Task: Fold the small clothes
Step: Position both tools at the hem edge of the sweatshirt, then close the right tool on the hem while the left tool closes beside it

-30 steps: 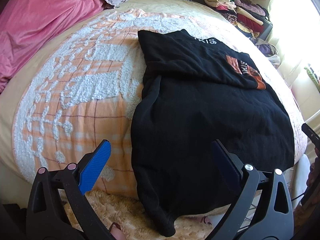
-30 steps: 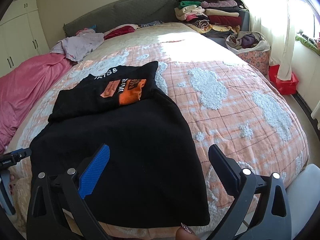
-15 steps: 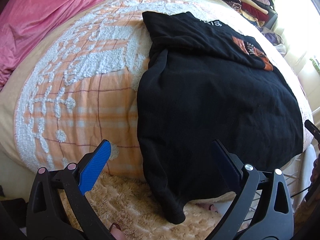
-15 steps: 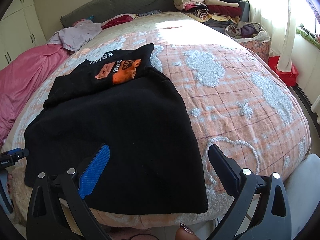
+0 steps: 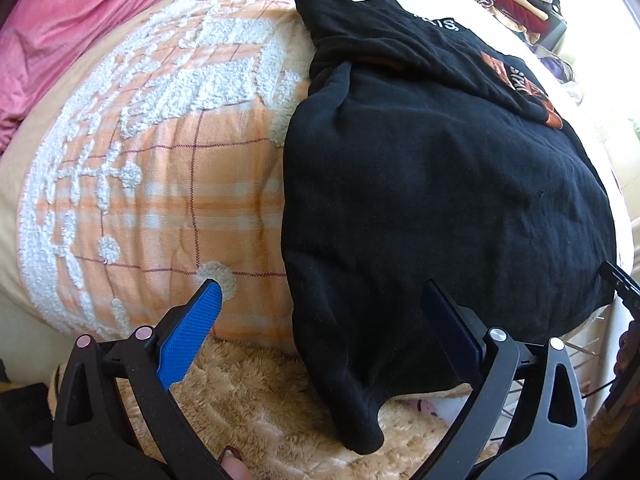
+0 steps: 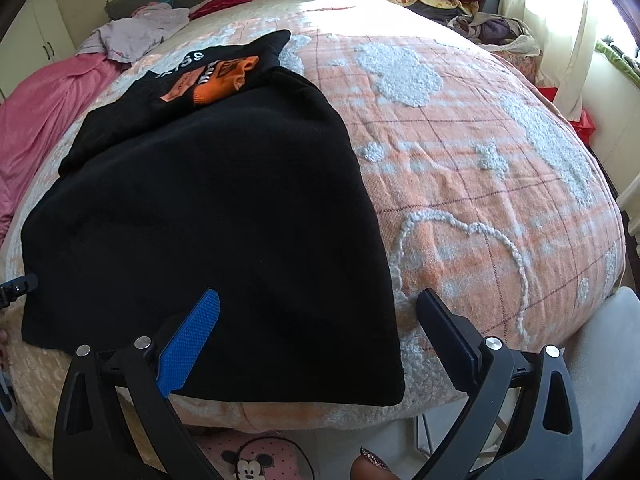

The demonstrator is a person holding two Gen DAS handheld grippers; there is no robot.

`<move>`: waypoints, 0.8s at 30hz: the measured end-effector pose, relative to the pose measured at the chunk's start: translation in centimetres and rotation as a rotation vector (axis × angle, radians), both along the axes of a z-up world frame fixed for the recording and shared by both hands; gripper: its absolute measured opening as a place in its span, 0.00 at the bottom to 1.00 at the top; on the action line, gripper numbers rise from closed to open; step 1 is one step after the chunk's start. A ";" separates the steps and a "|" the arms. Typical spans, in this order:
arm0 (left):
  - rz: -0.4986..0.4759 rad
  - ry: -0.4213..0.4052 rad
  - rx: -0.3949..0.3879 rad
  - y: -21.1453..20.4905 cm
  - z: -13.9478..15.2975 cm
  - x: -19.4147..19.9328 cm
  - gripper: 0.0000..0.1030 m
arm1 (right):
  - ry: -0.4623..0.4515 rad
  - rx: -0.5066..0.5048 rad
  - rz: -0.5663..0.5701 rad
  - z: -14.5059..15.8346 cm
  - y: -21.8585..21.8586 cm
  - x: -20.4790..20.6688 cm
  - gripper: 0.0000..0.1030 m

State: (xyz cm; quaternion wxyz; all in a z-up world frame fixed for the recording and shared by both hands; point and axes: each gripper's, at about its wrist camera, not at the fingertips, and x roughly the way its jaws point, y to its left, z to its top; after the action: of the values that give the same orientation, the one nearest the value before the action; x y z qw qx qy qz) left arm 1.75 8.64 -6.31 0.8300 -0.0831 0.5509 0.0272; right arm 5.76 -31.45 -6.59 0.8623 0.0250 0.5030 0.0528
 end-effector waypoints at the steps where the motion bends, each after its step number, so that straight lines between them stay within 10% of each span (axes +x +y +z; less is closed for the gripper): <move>1: 0.001 0.002 -0.004 0.1 -0.1 0.0 0.91 | 0.009 0.006 -0.001 -0.2 -0.2 0.0 0.96; 7: 0.010 0.002 -0.020 0.2 -0.4 0.2 0.91 | 0.017 -0.009 0.034 -0.4 -0.3 -0.2 0.94; 14: 0.026 -0.005 -0.035 0.6 -0.7 0.2 0.89 | -0.001 -0.019 0.109 0.3 0.0 -1.3 0.42; 17: 0.032 -0.028 -0.066 1.1 -0.4 -0.3 0.67 | -0.017 -0.004 0.131 0.8 0.1 -1.9 0.19; 24: 0.009 -0.032 -0.125 1.5 0.0 -1.0 0.50 | -0.001 0.013 0.102 0.4 -0.9 -2.5 0.38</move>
State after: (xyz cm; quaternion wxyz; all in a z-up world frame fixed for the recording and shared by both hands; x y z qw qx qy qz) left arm 0.72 10.19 -6.34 0.8317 -0.1377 0.5379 -0.0052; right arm 3.30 -32.37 -6.21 0.8587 0.0048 0.5027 0.0999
